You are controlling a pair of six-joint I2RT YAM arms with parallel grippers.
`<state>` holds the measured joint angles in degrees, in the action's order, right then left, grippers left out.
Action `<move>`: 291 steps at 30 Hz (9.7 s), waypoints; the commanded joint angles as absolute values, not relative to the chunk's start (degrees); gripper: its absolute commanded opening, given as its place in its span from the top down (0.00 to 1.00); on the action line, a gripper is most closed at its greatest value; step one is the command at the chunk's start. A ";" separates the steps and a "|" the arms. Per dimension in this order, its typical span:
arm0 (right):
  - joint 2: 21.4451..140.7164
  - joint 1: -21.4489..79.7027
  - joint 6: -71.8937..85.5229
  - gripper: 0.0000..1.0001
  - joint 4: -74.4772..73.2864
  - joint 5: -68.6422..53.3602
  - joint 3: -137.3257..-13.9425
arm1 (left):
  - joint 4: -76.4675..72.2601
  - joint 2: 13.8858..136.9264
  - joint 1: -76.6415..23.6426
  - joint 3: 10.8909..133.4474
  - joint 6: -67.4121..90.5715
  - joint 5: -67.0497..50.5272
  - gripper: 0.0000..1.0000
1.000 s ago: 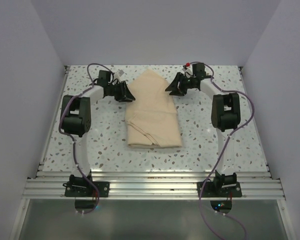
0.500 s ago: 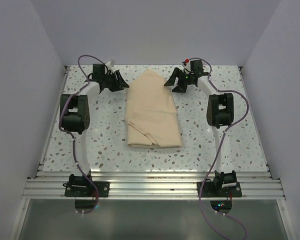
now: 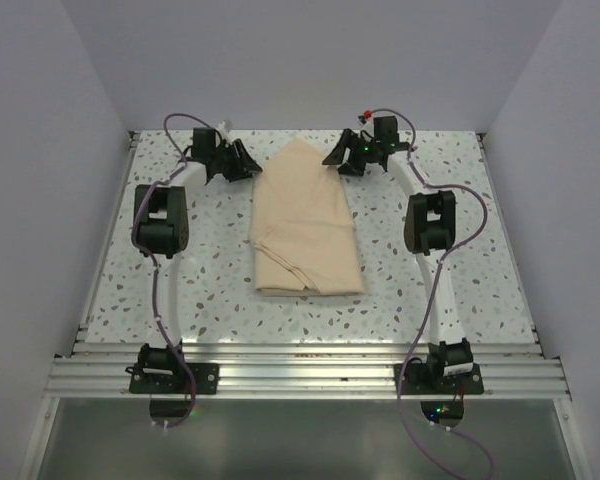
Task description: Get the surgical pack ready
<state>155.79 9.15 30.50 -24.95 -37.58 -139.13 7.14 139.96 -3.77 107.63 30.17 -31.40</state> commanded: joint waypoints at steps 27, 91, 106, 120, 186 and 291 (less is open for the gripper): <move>139.49 10.55 39.12 1.00 -24.43 -42.62 -129.74 | 9.93 123.24 -4.48 105.22 34.54 -43.06 1.00; 91.32 13.80 18.89 0.52 -37.45 -42.10 -64.77 | 19.16 68.20 -13.97 39.72 21.71 -40.96 0.64; 109.40 17.23 13.72 0.01 -23.47 -44.55 -85.59 | 19.42 70.75 -13.97 39.99 19.51 -42.45 0.61; 122.17 24.34 12.91 0.01 -24.08 -61.08 -95.63 | 18.46 71.28 -13.97 39.81 20.56 -43.42 0.61; 71.10 18.55 36.64 0.88 -47.49 -26.45 -41.94 | 29.69 84.46 -13.01 65.02 21.54 -30.70 0.89; 100.55 18.28 25.57 0.97 -32.96 -40.51 -59.77 | 31.11 85.95 -40.95 66.00 13.54 -2.65 0.34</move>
<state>99.72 18.70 26.52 -31.44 -40.25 -58.59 35.42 86.00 -39.29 65.95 13.91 -6.63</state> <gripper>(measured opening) 0.073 0.653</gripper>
